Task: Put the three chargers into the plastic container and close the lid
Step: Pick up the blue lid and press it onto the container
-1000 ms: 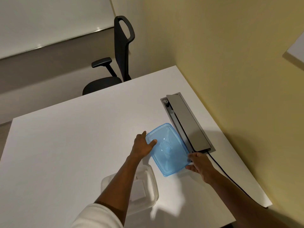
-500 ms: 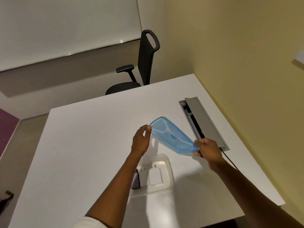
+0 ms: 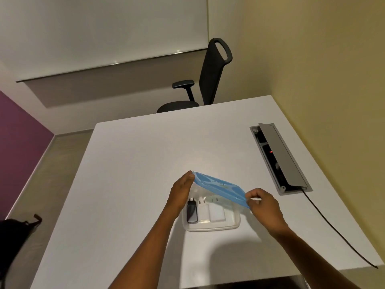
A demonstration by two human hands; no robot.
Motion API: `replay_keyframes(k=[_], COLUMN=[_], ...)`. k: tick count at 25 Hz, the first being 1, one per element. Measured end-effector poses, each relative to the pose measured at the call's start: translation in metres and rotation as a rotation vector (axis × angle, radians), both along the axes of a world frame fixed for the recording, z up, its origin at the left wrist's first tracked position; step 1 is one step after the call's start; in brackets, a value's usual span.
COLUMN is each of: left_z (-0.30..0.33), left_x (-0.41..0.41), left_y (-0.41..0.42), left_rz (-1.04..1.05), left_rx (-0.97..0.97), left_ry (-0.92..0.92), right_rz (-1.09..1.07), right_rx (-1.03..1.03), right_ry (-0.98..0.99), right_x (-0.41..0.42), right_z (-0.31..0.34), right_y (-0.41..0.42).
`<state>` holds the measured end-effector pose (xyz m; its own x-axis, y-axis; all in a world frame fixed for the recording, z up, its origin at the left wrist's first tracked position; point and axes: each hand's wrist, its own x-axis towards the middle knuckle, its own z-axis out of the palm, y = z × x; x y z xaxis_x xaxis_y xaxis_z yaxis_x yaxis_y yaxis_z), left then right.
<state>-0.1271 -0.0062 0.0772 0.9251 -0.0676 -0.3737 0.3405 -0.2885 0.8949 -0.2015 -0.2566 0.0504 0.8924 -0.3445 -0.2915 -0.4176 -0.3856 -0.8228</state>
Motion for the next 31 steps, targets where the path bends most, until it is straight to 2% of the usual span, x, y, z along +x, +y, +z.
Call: replay_keyframes(k=[4,12,17,23,28,31], left_z=[-0.020,-0.054,-0.076,-0.070,-0.074,-0.073], left_x=[-0.017,-0.038,-0.038,-0.043,-0.048,-0.050], left_y=[0.014,0.031,0.039,0.030,0.031,0.031], left_rz=[-0.003,-0.073,-0.117,-0.134,-0.197,-0.204], left_rx=[-0.038,0.154,0.242,0.334,0.415,0.438], left_ry=[0.064,0.114,0.128,0.101,0.126,0.082], right_rz=[0.031,0.039,0.060,0.129,0.171,0.100], right_rx=[-0.096,-0.174,-0.258,-0.390,-0.419,-0.370], right_ry=[-0.126,-0.262,-0.228,-0.310,-0.309,-0.264], right_x=[-0.016,-0.027,-0.023,-0.024,-0.025,-0.022], right_z=[-0.023,-0.058,-0.067,-0.080,-0.084,-0.081], right_y=[0.020,0.053,0.053,0.052,0.048,0.048])
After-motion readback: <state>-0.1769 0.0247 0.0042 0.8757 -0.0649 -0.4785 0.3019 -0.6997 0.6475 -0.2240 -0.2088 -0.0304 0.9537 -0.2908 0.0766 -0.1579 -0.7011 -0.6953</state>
